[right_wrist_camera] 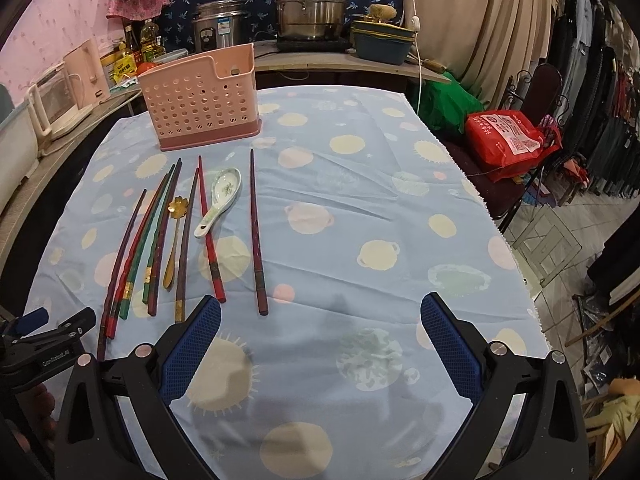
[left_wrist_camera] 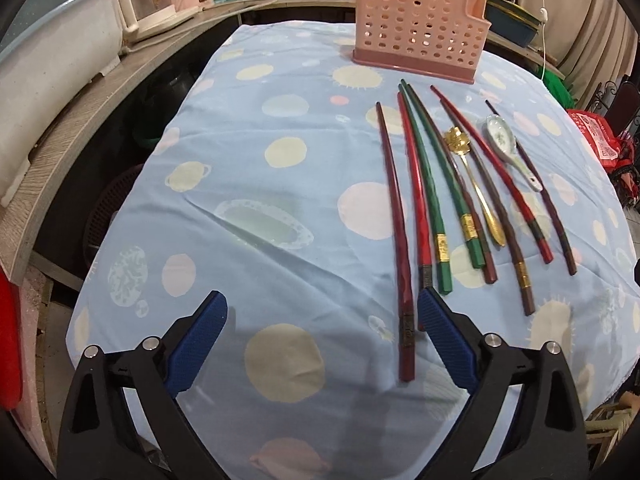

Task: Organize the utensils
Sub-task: 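Lower the left tool onto the lone dark red chopstick and close, then lift the dark red chopstick with the left tool toward the pink holder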

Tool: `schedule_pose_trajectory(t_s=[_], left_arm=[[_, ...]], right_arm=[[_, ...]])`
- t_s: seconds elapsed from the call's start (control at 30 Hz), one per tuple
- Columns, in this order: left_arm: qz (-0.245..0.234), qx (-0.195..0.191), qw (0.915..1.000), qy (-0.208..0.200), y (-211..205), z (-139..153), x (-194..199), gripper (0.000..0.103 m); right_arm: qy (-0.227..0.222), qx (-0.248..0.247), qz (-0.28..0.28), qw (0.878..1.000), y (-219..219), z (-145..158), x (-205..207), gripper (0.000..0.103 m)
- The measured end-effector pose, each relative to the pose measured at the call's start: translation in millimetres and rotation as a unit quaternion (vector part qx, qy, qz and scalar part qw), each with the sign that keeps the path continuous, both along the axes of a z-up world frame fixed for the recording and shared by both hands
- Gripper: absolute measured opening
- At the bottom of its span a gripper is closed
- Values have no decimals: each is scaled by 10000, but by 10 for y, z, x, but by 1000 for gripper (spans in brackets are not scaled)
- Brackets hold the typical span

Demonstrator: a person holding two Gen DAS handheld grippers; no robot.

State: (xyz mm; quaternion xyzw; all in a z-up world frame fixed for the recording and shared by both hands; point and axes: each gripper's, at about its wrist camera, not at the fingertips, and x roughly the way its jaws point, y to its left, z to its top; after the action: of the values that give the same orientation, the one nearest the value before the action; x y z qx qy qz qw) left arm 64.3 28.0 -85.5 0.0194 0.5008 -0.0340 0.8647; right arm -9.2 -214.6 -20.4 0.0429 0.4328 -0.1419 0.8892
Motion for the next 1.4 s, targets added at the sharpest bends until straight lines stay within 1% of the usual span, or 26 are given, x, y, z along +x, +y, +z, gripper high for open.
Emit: schedule_pose_trajectory(t_s=[0.03, 0.2, 0.3, 0.37, 0.43, 0.57, 0.67, 0.73, 0.77, 0.83, 0.87, 0.93, 1.0, 1.07, 1.13, 1.17, 1.23, 1.27, 1.33, 1.37, 1.4], left_arm=[[-34, -10, 10000, 18, -5, -18, 13, 86], [-188, -57, 9998, 69, -43, -59, 4, 85], [-287, -74, 9995, 141, -71, -107, -20, 81], [-348, -67, 9992, 205, -77, -145, -47, 78], [-392, 0, 9991, 172, -88, -163, -90, 78], [-314, -1, 9994, 153, -16, -170, -94, 76], [-263, -7, 9996, 124, 9, -157, -75, 68], [-323, -16, 9994, 106, -4, -145, -76, 59], [-353, -26, 9993, 98, -15, -140, -74, 57], [-431, -30, 9990, 76, -42, -128, -71, 45], [-456, -37, 9989, 67, -55, -124, -63, 42], [-490, -67, 9988, 53, -68, -113, -45, 24], [-477, -129, 9988, 64, -58, -108, -17, 11], [-466, -188, 9987, 84, -49, -109, -2, 9], [-454, -208, 9987, 97, -41, -109, 16, 7], [-446, -226, 9987, 103, -38, -108, 24, 7], [-432, -271, 9986, 128, -27, -109, 42, 7], [-429, -288, 9986, 134, -26, -109, 42, 7], [-425, -315, 9985, 149, -20, -110, 54, 7], [-424, -324, 9985, 152, -19, -111, 53, 7], [-418, -339, 9984, 160, -14, -110, 55, 7]], right_arm=[[13, 1, 11, 10000, 5, -12, 19, 96], [74, -2, 65, 10000, 34, -64, 112, 96], [117, 12, 90, 9999, 44, -94, 149, 96], [144, 15, 99, 9998, 55, -112, 159, 96], [158, 16, 108, 9998, 61, -123, 167, 96], [178, 35, 117, 9998, 67, -138, 163, 96], [187, 56, 142, 9997, 74, -155, 159, 96], [199, 61, 178, 9996, 83, -172, 166, 96], [197, 74, 198, 9996, 86, -178, 171, 95], [185, 87, 221, 9995, 86, -195, 204, 90], [185, 97, 231, 9995, 81, -207, 224, 89], [207, 134, 241, 9994, 71, -241, 281, 84], [239, 169, 270, 9992, 64, -282, 339, 78], [286, 199, 322, 9989, 67, -331, 395, 72], [355, 226, 373, 9984, 78, -391, 462, 63], [392, 252, 395, 9981, 81, -421, 489, 61], [446, 302, 439, 9976, 91, -469, 541, 52], [471, 308, 455, 9974, 99, -495, 567, 50], [525, 319, 483, 9969, 107, -551, 604, 41], [560, 337, 494, 9966, 111, -578, 619, 39], [588, 360, 507, 9963, 109, -602, 626, 34]])
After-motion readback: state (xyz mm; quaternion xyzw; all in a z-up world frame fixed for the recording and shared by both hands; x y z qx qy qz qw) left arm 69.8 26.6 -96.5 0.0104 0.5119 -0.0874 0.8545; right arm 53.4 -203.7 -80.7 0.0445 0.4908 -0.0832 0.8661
